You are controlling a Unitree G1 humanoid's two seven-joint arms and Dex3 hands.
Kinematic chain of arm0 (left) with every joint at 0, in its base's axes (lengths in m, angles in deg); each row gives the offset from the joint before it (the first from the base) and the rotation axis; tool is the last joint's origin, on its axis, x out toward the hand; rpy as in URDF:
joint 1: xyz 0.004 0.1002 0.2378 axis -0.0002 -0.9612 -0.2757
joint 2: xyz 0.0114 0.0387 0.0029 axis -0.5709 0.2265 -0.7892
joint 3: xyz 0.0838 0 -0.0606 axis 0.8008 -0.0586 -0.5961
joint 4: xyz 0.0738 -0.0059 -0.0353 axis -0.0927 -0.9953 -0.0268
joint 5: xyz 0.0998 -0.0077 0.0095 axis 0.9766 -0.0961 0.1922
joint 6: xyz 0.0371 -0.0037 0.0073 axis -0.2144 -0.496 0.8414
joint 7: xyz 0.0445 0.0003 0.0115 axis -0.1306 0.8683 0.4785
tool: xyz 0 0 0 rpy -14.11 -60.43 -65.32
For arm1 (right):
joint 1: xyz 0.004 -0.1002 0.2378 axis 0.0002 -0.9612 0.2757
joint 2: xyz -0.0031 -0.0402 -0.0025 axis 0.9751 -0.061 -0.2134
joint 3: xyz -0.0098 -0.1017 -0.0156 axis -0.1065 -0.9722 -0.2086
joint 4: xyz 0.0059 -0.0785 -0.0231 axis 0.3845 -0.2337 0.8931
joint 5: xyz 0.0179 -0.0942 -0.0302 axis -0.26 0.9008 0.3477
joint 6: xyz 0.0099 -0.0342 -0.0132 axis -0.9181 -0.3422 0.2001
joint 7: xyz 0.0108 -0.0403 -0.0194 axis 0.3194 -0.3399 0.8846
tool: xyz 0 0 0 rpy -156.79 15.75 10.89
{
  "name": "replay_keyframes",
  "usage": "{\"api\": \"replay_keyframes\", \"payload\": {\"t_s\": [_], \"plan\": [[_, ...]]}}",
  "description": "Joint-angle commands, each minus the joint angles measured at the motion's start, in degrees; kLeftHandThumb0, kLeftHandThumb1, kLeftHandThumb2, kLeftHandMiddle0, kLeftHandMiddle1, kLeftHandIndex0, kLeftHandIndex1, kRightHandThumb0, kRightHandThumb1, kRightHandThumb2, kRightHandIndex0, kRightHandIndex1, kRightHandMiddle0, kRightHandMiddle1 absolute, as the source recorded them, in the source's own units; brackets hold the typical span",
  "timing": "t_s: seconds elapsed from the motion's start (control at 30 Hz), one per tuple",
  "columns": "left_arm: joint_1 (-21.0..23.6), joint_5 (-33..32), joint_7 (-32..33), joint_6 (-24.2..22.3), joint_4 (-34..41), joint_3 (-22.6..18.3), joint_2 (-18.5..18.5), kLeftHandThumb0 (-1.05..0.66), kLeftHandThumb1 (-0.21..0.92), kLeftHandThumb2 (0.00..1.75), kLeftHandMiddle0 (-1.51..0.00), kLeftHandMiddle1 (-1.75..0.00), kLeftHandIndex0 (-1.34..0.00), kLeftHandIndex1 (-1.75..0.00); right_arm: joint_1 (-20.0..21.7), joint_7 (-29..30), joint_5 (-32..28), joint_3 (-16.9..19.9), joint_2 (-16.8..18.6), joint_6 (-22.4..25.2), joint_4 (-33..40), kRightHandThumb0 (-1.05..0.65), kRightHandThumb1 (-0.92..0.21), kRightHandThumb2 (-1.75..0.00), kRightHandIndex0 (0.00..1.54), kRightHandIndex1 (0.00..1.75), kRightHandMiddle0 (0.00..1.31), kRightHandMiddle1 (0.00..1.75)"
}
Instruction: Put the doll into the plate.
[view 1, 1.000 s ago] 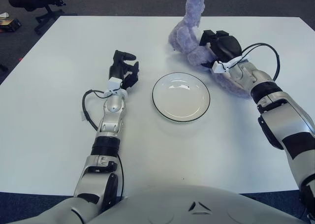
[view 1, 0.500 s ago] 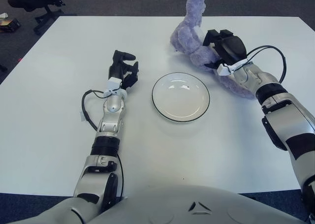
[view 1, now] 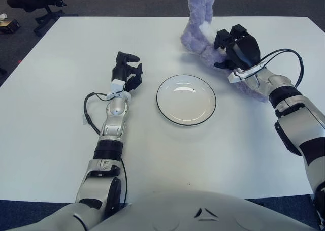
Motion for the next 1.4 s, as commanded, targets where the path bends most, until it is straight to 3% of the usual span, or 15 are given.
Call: {"api": "replay_keyframes", "payload": {"t_s": [0.0,0.2,0.7,0.77,0.9,1.37], "plan": [[-0.4,0.0,0.2,0.7,-0.8,-0.2,-0.2,-0.35,0.92,0.49,-0.53,-1.58,-0.22,-1.72,2.2,4.7,1.0,-0.3,-1.3,-0.8,1.2,0.37,-0.57,-0.98,0.42,1.74,0.52,1.75],[-0.4,0.1,0.2,0.6,-0.8,-0.2,-0.2,-0.35,0.92,0.49,-0.53,-1.58,-0.22,-1.72,2.7,10.5,2.6,-0.8,-2.0,-2.6,3.2,0.39,-0.58,-0.97,0.41,1.75,0.55,1.75],[-0.1,-0.1,0.1,0.5,-1.2,-0.2,-0.3,-0.35,0.92,0.49,-0.53,-1.58,-0.23,-1.72,3.4,13.7,2.5,0.2,-2.5,-5.6,6.4,0.39,-0.6,-0.95,0.4,1.75,0.58,1.75],[0.0,-0.1,0.1,0.6,-1.3,-0.3,-0.3,-0.35,0.92,0.49,-0.53,-1.58,-0.23,-1.72,3.4,13.7,2.6,0.4,-2.7,-6.0,7.3,0.17,-0.74,-0.57,0.65,1.75,0.62,1.75],[0.0,-0.1,0.1,0.6,-1.3,-0.3,-0.4,-0.35,0.92,0.49,-0.53,-1.57,-0.23,-1.72,3.2,13.5,2.5,0.5,-2.9,-6.2,8.1,0.05,-0.88,-0.24,0.8,1.75,0.64,1.75],[-0.2,0.0,0.1,0.5,-1.0,-0.2,-0.3,-0.35,0.92,0.49,-0.53,-1.58,-0.23,-1.72,1.5,12.7,4.0,-0.5,-5.4,-9.6,8.8,0.02,-0.92,-0.15,0.88,1.75,0.69,1.75]]}}
